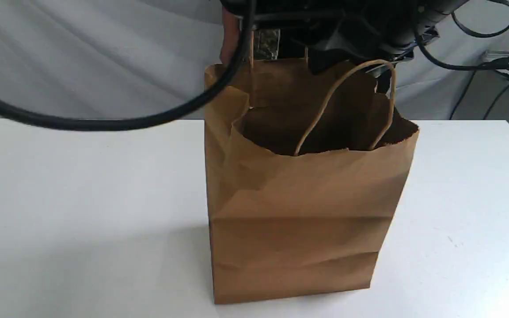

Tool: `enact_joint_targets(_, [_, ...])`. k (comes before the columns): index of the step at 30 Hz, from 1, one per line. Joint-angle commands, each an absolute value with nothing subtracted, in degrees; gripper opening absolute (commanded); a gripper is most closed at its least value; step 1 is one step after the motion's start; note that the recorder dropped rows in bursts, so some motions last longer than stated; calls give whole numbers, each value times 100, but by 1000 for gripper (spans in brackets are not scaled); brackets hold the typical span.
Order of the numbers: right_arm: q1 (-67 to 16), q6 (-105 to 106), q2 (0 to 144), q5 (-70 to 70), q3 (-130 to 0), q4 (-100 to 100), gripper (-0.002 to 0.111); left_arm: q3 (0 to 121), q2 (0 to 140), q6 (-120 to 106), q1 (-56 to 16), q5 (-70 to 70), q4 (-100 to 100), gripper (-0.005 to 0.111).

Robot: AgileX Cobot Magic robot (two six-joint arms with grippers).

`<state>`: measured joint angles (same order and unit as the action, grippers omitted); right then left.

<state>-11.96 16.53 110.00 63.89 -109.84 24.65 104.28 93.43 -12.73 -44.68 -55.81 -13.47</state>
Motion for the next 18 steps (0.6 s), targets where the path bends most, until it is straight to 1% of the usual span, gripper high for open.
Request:
enact_joint_targets(1, [-1202, 1674, 10887, 6297, -11013, 2492, 64, 10398, 9195, -1373, -4465, -5463, -1402, 61])
enact_joint_targets(18, [-1202, 1755, 10134, 6267, -11013, 2023, 64, 10398, 8716, -1360, -4465, -5382, -1402, 60])
